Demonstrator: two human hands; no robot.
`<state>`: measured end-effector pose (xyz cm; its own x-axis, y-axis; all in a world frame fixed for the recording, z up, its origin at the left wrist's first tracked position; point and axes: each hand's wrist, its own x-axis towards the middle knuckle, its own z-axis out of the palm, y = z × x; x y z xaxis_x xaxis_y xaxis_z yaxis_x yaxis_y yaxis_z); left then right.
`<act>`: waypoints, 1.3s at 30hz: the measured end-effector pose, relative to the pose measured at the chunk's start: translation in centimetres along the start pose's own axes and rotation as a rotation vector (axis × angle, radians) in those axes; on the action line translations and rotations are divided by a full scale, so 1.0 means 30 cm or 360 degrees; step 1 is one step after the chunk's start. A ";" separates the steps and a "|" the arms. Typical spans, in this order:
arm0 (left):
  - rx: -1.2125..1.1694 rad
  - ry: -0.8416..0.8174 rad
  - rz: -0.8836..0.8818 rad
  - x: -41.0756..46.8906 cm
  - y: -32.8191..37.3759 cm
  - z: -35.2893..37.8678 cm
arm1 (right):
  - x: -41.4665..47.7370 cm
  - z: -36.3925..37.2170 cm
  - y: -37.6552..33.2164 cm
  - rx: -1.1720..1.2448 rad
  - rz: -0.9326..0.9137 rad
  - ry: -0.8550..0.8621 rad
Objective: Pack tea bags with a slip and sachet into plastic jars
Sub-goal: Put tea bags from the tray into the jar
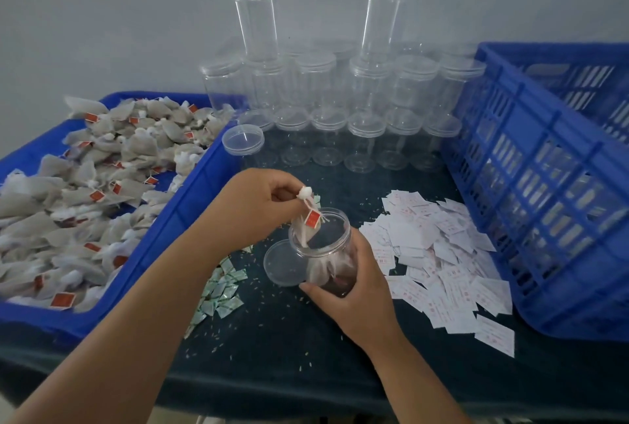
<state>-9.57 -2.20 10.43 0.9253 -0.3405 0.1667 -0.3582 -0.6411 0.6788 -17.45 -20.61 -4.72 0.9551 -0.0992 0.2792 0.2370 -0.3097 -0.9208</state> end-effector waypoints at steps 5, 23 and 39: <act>0.0172 -0.0289 -0.0013 -0.002 0.022 0.016 | -0.002 -0.003 -0.010 0.0089 -0.0003 0.0023; 0.0985 -0.0493 -0.0980 -0.016 -0.595 -0.342 | -0.008 -0.003 0.013 0.0005 -0.0019 -0.0161; -0.0363 0.0822 -0.0561 0.020 -0.399 -0.367 | -0.003 0.010 0.007 0.0020 -0.0005 -0.0196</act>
<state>-3.36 12.85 10.28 0.9432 0.2728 0.1898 -0.0405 -0.4725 0.8804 -17.42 -20.39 -5.02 0.9687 0.0192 0.2474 0.2418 -0.2981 -0.9234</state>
